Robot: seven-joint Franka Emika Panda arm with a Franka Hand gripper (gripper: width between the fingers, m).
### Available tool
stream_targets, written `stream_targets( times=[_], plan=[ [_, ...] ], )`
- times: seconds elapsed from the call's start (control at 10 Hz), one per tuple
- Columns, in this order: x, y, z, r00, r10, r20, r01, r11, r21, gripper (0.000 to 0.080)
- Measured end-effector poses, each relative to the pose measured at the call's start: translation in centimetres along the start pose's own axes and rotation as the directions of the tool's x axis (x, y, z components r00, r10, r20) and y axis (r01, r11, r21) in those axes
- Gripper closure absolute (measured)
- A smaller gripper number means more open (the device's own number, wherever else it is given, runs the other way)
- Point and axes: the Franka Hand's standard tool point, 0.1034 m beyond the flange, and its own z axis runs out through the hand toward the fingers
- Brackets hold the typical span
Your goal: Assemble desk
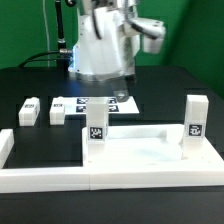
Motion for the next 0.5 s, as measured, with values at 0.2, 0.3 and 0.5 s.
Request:
stream_targets(
  times=[0.2,0.3,0.5],
  plan=[
    [0.24,-0.02,0.11,1.000,-0.005,0.000,0.005,1.000,-0.001,0.0151],
    [0.17,0.01,0.15,1.000,-0.006,-0.001,0.006,1.000,-0.001,0.0151],
    [0.13,0.05,0.22,1.000,-0.006,-0.001,0.006,1.000,-0.002,0.0151]
  ],
)
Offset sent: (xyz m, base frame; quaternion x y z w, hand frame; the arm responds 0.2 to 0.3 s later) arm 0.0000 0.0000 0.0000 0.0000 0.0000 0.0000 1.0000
